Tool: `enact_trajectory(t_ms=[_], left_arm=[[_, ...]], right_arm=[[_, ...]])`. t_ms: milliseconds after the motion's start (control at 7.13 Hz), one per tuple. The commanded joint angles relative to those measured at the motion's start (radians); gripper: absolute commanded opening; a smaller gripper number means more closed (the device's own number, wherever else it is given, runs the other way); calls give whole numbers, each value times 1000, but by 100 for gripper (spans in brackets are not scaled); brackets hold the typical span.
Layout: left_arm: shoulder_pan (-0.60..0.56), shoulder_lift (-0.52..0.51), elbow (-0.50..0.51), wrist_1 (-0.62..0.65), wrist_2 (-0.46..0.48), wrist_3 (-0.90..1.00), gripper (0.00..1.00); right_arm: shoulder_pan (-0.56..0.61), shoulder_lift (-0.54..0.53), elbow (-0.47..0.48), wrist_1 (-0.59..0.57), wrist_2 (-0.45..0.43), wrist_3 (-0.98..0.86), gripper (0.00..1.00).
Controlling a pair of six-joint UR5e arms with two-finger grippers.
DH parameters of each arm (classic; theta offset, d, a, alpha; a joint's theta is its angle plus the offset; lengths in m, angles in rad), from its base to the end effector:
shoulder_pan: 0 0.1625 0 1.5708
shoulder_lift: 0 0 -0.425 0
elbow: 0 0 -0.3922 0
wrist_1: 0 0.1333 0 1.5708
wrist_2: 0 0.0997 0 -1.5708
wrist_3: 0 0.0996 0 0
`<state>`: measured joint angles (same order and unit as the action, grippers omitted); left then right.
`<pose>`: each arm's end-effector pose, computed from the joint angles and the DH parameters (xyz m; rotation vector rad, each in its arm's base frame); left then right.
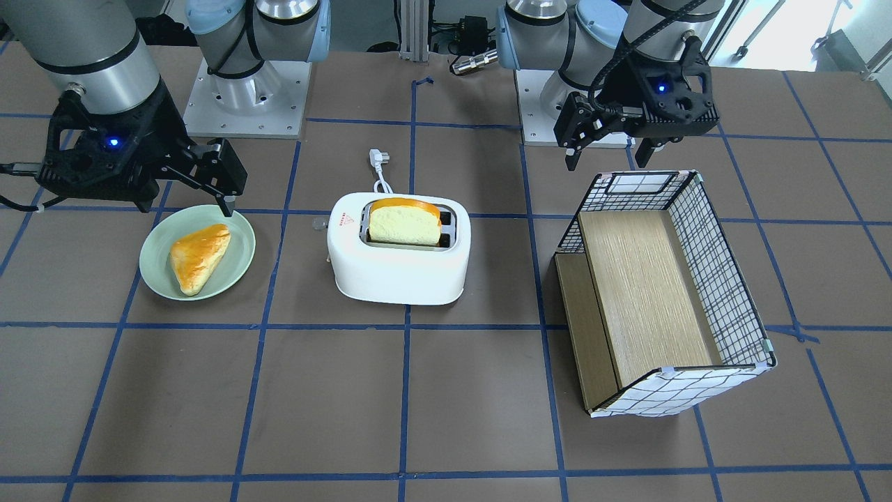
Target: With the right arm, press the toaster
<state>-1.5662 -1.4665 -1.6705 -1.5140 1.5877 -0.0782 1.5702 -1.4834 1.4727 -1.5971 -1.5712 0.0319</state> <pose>-0.1295 -0.4542 0.4937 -0.1302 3.1228 -0.0969 0.1329 -0.5327 0.4942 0.0510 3.1405 -0.0581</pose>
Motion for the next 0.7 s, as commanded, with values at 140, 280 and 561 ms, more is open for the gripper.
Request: enact_trajectory(t_ms=[140,280,561], left_arm=[[0,0,0,0,2,0,100],[0,0,0,0,0,0,100],[0,0,0,0,0,0,100]], right_arm=[[1,3,1,-7,74,6,100],[-2,5,4,-17,74,-3,100],[-13,11,1,-29,60,-7,100]])
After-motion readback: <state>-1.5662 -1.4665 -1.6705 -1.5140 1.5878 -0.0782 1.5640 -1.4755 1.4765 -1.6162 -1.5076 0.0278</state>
